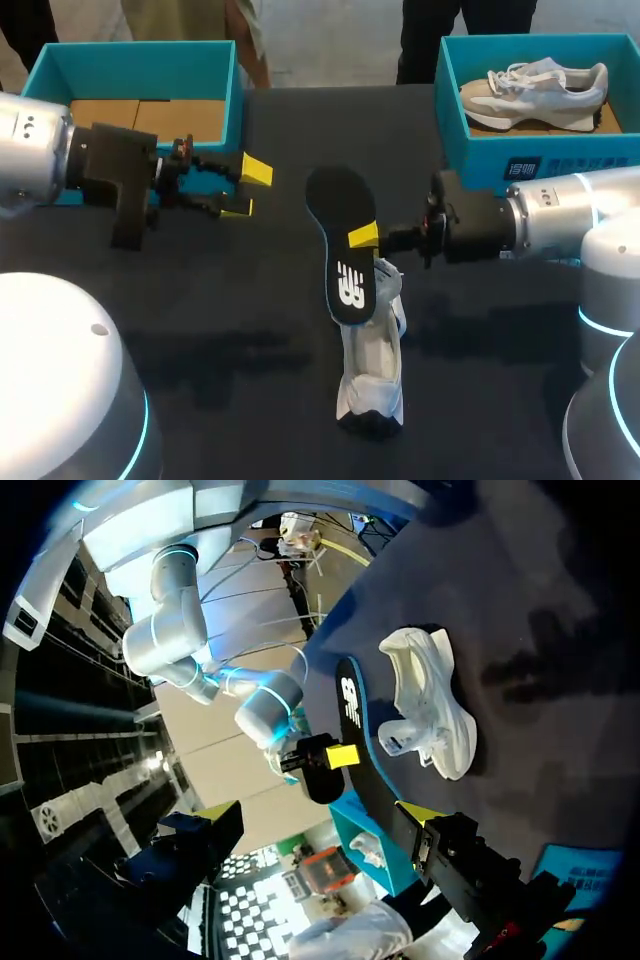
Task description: Take the shoe out of the shoebox, open the shoe tongue, remove and reinsert the insole, then place the shoe into the shoebox
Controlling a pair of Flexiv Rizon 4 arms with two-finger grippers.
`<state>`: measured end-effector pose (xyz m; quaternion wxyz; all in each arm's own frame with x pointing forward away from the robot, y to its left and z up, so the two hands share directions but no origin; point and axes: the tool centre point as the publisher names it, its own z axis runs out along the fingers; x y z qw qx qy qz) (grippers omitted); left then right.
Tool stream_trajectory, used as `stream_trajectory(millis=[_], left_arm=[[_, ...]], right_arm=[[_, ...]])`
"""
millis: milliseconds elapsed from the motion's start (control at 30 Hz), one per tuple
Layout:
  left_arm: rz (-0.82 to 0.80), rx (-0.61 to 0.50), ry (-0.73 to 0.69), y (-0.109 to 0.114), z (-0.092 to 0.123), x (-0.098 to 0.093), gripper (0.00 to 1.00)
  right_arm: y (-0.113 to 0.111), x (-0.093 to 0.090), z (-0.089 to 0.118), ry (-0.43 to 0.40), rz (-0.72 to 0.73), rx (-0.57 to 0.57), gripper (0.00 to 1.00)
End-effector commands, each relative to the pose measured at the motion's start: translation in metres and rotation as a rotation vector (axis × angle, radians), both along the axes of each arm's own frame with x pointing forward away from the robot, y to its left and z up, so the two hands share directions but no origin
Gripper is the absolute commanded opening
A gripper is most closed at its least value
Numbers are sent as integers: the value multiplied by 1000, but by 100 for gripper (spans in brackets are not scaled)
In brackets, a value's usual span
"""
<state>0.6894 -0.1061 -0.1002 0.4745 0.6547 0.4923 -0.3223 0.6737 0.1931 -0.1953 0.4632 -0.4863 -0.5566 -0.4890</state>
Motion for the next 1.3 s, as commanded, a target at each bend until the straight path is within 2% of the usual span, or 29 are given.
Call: stream_trajectory(millis=[33, 200, 300, 500, 833, 1033, 1300], left_arm=[[4, 2, -2, 0, -1, -2, 100], [85, 97, 81, -14, 10, 17, 100], [127, 160, 143, -18, 13, 32, 100], [147, 270, 204, -23, 17, 49, 100], [109, 483, 296, -27, 18, 47, 100], [109, 645, 326, -30, 28, 44, 100], [74, 802, 352, -43, 38, 42, 100]], right_arm=[[1, -1, 0, 0, -2, -1, 0], [1, -1, 0, 0, -2, -1, 0], [1, -1, 0, 0, -2, -1, 0], [1, -1, 0, 0, -2, -1, 0], [1, -1, 0, 0, -2, -1, 0], [1, -1, 0, 0, -2, -1, 0], [1, -1, 0, 0, -2, -1, 0]])
